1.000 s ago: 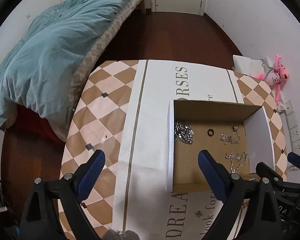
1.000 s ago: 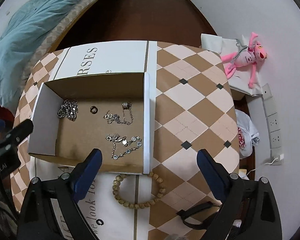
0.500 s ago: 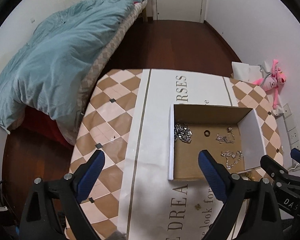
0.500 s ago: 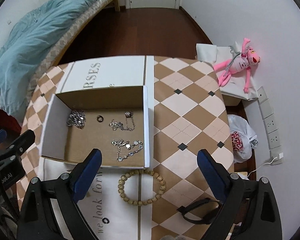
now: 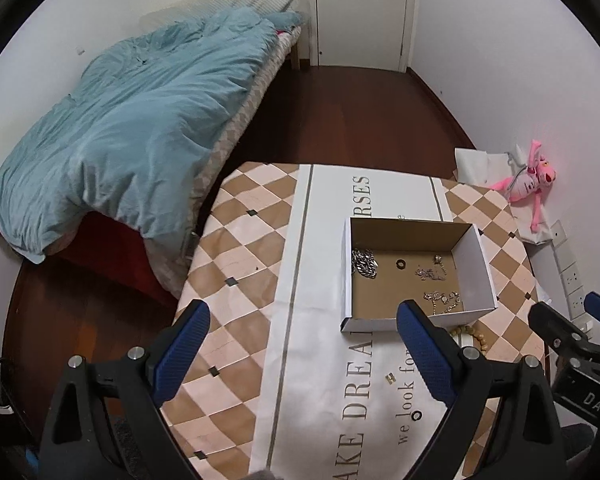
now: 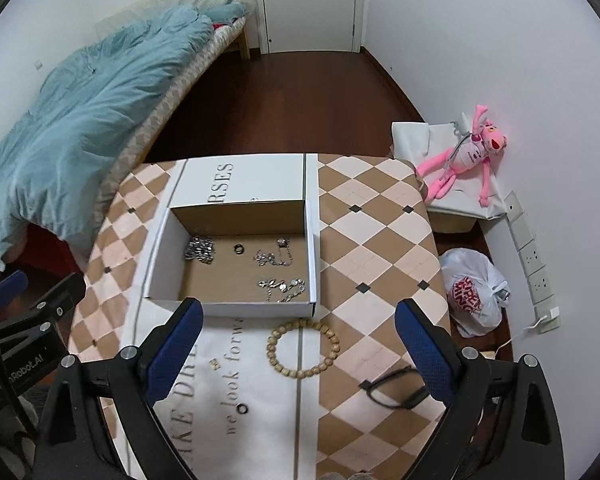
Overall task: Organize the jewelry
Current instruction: 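Grasp the wooden bead bracelet with the left tool while the right tool grasps the black watch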
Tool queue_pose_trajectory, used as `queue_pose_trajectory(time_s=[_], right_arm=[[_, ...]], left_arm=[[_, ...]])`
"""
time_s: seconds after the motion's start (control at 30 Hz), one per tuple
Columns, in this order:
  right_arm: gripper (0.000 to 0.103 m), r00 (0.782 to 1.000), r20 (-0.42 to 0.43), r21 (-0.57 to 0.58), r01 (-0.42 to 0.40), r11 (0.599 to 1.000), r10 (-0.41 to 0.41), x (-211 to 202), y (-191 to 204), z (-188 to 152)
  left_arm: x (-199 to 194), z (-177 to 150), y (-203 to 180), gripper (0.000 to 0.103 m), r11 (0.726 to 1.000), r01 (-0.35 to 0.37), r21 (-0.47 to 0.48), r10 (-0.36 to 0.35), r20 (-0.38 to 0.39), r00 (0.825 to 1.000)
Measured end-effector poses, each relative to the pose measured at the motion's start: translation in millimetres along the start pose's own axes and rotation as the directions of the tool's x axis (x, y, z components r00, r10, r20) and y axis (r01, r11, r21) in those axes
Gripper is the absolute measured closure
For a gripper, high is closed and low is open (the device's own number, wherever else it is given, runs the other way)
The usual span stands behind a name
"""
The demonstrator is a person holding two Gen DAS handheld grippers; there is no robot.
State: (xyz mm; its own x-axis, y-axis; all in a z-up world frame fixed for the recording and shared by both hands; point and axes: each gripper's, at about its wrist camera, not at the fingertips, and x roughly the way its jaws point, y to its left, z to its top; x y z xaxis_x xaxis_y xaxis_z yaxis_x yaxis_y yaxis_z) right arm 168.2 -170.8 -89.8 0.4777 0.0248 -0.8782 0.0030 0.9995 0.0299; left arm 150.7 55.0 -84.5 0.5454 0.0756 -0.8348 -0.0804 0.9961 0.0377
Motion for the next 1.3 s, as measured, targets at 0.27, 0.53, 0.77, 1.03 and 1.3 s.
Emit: queue_pose_trajectory(time_s=[0.27, 0.53, 0.77, 1.03, 1.3], right_arm=[[0.005, 1.0, -0.004, 0.089, -0.011, 0.996, 0.011, -8, -37, -30], [0.005, 0.983, -0.158, 0.219, 0.129, 0.967, -0.095, 66, -119, -79], [0.005, 0.956, -0.277, 0.277, 0.179, 0.944, -0.101, 118, -158, -112], [0.021, 0.952, -0.287, 0.306, 0.192, 0.932, -0.102, 132, -168, -120], [0.081, 0.96, -0.244, 0.232, 0.195, 0.953, -0.137, 127, -152, -112]], left_arm=[[-3, -18, -12, 0.008, 0.999, -0.045, 0.018, 0.045, 0.024, 0.999], [63, -49, -73, 0.008, 0.993, 0.0, 0.117, 0.014, -0.121, 0.993], [112, -62, -115, 0.008, 0.984, 0.091, 0.154, -0.046, -0.271, 0.961], [130, -65, -145, 0.009, 0.966, 0.177, 0.188, -0.111, -0.317, 0.942], [134, -65, -150, 0.07, 0.962, 0.193, 0.194, -0.127, -0.308, 0.943]])
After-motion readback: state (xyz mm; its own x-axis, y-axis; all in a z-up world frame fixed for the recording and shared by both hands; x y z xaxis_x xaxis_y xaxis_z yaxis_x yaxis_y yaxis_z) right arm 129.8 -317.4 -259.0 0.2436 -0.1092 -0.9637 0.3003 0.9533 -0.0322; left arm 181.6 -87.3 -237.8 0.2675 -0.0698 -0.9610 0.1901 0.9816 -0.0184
